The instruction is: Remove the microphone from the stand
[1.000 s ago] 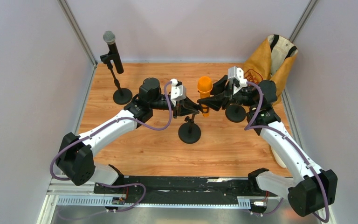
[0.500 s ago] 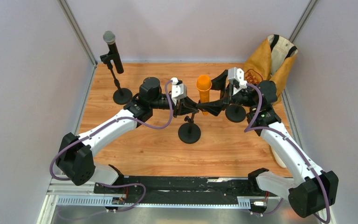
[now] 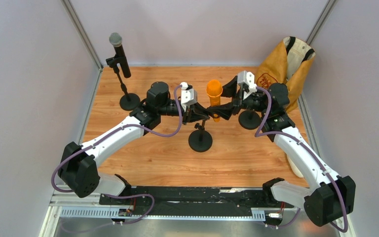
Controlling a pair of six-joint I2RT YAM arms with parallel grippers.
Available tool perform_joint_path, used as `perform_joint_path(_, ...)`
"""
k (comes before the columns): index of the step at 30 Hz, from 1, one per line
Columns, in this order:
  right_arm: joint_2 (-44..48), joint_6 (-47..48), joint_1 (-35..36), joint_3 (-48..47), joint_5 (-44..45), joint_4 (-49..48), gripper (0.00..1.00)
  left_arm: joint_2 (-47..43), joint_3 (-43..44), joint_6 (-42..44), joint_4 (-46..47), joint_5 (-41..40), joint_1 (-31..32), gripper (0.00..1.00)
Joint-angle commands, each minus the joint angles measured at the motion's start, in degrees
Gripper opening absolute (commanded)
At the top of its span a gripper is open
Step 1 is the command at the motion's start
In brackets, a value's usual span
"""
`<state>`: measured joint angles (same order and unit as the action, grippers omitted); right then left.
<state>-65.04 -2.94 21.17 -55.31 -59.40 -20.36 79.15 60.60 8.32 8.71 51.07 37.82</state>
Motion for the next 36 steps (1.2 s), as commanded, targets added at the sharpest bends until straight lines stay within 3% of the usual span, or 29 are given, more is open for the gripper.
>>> perform_joint_path(1, -0.23, 1.77, -0.20, -2.50, -3.10, 0.77, 0.60, -1.00, -0.38, 0.64, -4.85, 0.73, -0.19, 0.00)
perform_joint_path(8, -0.50, 2.61, -0.32, -2.32, -4.55, 1.89, 0.52, -0.78, -0.57, 0.56, -4.52, 0.79, -0.29, 0.00)
perform_joint_path(16, 0.23, 2.30, -0.31, -2.53, -4.34, 1.48, 0.19, 0.02, -0.81, 0.79, -4.51, 0.55, -0.29, 0.00)
perform_joint_path(20, 2.71, -1.45, -0.31, -0.69, -1.45, -4.14, 0.09, 1.17, -0.88, 0.70, -4.41, 0.31, -0.29, 0.00)
perform_joint_path(36, 4.38, -10.56, -0.26, -0.13, -0.58, -11.52, 0.05, 3.34, -0.84, 0.63, -4.25, 0.61, -0.13, 0.00)
